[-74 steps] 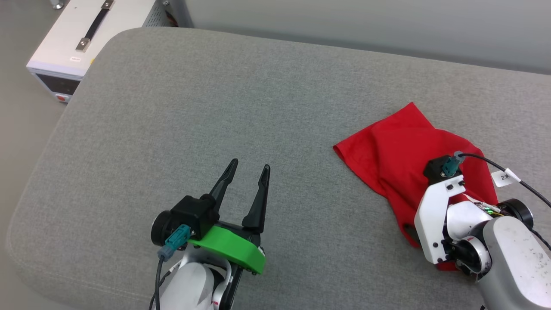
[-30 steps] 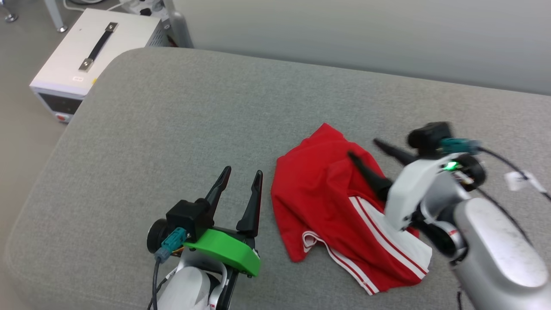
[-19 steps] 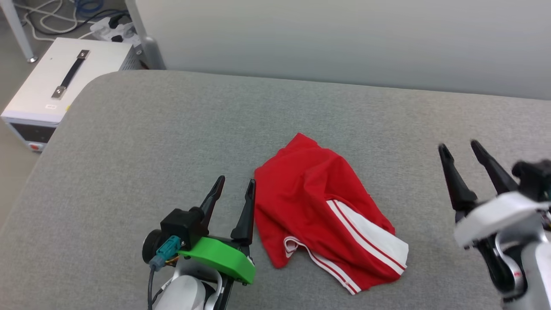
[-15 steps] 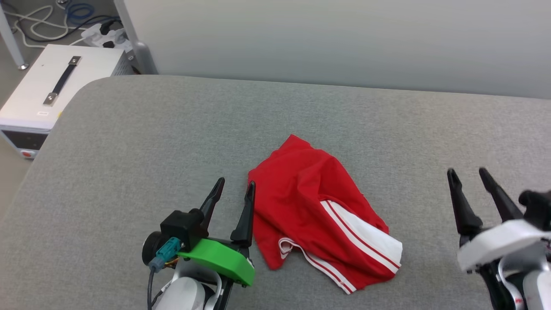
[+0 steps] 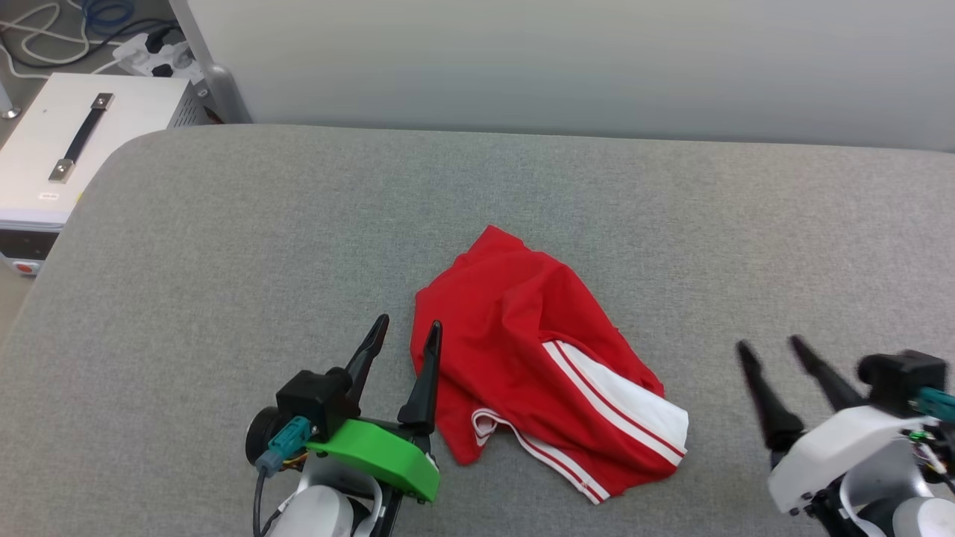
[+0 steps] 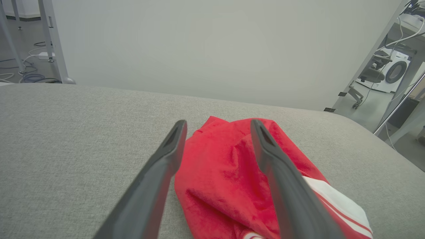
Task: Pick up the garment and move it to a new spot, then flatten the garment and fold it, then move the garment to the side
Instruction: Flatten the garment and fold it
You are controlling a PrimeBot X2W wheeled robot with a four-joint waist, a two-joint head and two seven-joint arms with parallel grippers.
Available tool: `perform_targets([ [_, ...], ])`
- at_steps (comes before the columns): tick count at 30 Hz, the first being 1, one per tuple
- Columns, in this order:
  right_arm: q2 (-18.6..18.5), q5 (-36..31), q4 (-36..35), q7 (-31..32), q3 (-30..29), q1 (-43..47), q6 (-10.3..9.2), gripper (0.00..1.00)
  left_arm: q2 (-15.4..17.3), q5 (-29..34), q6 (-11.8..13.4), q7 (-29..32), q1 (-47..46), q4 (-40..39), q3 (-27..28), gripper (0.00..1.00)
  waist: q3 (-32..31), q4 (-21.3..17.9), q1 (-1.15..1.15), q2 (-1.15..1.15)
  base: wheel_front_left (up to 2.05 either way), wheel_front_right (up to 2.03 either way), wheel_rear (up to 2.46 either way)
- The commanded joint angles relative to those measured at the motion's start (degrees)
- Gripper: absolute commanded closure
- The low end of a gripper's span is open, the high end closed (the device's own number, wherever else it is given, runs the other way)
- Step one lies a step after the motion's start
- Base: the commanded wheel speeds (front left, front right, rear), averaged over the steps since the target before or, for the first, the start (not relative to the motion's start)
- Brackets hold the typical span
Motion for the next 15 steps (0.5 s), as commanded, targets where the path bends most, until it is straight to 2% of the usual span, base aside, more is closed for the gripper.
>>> perform_targets([
  [1,-1.8,1.6,-1.5,4.3,2.3,-0.7,-0.03,0.00,-0.2,0.2,-0.2,-0.3,-0.5,0.0,0.1,0.00,0.7,0.3,0.00,0.00,0.00,0.00,0.00],
  [6,-7.2,7.8,-5.7,20.3,8.3,-3.5,-0.03,0.00,-0.2,-0.1,-0.2,-0.3,-1.2,0.0,-0.3,0.00,1.9,1.4,0.00,0.00,0.00,0.00,0.00],
  [10,-9.6,10.3,-6.6,32.3,10.7,-5.7,-0.03,0.00,-0.2,-0.5,-0.2,-0.3,-2.0,-0.1,-1.2,0.00,3.0,3.1,0.00,0.00,0.00,0.00,0.00],
  [15,-9.2,10.1,-4.3,41.3,12.2,-8.1,-0.03,0.00,-0.2,-0.9,0.1,-0.3,-2.7,-0.3,-2.0,0.00,4.1,5.3,0.00,0.00,0.00,0.00,0.00],
])
